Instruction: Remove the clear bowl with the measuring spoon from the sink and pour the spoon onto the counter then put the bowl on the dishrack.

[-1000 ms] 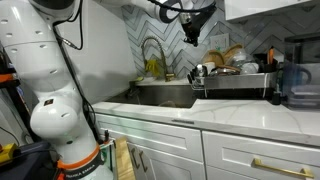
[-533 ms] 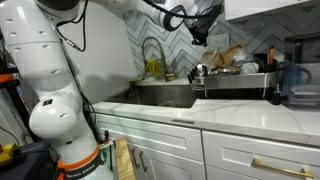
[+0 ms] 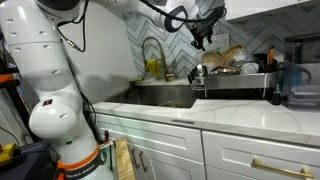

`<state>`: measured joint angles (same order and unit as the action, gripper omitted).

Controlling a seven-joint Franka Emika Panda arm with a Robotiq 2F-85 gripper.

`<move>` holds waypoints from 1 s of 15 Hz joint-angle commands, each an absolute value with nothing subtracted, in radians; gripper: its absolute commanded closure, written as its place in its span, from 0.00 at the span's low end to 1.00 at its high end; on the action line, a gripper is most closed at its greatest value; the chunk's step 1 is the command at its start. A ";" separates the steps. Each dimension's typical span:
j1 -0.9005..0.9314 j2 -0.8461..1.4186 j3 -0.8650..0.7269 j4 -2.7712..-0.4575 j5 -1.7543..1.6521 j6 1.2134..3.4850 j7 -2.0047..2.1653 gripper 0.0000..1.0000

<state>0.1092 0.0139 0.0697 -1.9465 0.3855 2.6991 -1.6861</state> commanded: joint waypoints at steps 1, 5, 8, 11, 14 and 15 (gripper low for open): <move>0.096 -0.013 0.073 -1.950 0.281 2.726 -1.513 0.07; 0.053 -0.062 0.040 -1.960 0.000 2.684 -1.182 0.00; 0.026 -0.090 0.030 -1.940 -0.160 2.593 -0.948 0.00; 0.026 -0.115 0.045 -1.915 -0.247 2.418 -0.748 0.00; 0.051 -0.129 0.054 -1.878 -0.183 2.219 -0.659 0.00; 0.059 -0.133 0.055 -1.860 -0.146 2.156 -0.647 0.00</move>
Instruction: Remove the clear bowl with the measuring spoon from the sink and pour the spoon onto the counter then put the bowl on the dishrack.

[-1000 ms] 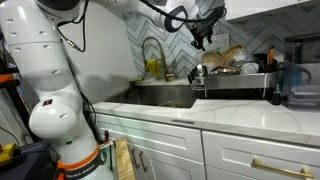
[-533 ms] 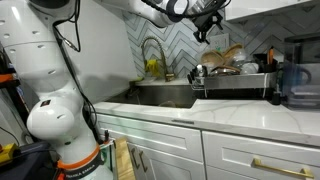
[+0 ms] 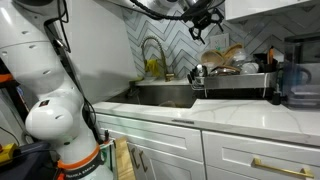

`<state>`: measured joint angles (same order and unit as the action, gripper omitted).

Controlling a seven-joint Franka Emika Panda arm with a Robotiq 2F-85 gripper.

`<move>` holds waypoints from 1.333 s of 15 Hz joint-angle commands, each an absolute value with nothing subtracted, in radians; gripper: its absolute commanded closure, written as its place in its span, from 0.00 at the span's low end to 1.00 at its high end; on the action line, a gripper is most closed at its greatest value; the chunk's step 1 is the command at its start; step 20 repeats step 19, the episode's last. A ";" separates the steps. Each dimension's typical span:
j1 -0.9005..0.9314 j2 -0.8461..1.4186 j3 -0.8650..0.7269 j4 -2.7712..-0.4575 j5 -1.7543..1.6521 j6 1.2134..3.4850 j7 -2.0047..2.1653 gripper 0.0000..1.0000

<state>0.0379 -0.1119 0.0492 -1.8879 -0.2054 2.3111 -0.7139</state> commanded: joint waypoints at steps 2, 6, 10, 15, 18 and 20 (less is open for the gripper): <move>0.068 -0.135 0.046 -1.829 -0.081 2.084 -0.646 0.00; 0.049 -0.133 0.008 -1.750 0.046 1.988 -0.623 0.00; 0.023 -0.132 -0.040 -1.677 0.124 1.895 -0.591 0.00; 0.006 -0.132 -0.085 -1.595 0.203 1.710 -0.661 0.00; 0.003 -0.126 -0.080 -1.592 0.197 1.717 -0.648 0.00; 0.001 -0.127 -0.083 -1.587 0.206 1.708 -0.654 0.00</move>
